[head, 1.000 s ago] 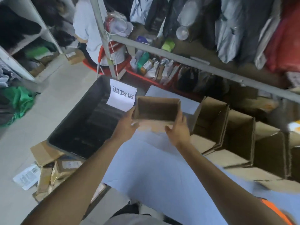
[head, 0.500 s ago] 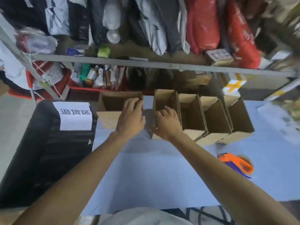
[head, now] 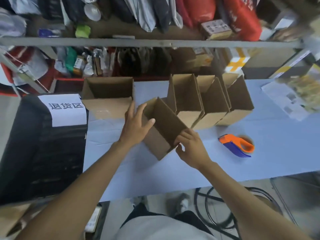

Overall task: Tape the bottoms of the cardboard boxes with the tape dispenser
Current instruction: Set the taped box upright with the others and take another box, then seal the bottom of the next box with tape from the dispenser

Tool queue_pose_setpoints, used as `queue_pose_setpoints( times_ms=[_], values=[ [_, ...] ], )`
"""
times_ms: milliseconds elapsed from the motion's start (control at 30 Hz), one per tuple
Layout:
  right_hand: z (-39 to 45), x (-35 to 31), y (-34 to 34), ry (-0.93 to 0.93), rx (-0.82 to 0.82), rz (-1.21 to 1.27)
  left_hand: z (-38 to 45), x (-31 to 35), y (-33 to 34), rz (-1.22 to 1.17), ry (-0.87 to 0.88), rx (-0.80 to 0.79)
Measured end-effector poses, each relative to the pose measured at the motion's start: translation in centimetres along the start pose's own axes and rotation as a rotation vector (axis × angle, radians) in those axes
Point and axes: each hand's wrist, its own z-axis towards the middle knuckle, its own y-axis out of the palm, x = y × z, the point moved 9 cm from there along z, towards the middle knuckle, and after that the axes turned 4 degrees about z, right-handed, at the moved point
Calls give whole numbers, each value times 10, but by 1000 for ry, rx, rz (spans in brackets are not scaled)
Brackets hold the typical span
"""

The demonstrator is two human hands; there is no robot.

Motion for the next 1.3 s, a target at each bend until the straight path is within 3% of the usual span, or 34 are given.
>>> queue_pose_setpoints(
  times_ms=[167,233,333,400,567,767,900,1033,1133,1200,1300],
  values=[
    [-48,77,-36,325,193,367,-31,-15,43,-266,-196,-197],
    [-62,109,-32,497,215,527,-44,-15,64,-188,-278,-188],
    [-93,151,7,901,128,855,-57,-2,84,-55,-387,-61],
    [-114,154,35,1048,-7,1088,-64,8,99,14,-442,-25],
    [-125,155,29,772,-144,1036,-85,27,133,22,-452,-34],
    [-134,173,35,818,-285,964,-94,22,148,69,-530,-138],
    [-114,181,35,774,-288,876,-79,41,166,381,-347,-393],
    [-82,194,20,690,-229,655,-81,43,159,718,-390,-412],
    [-63,195,12,572,-246,492,-106,34,169,793,-405,-528],
    [-59,194,12,518,-282,411,-100,39,163,760,-382,-457],
    [-62,192,15,486,-312,384,-71,67,156,655,-172,-245]
  ],
)
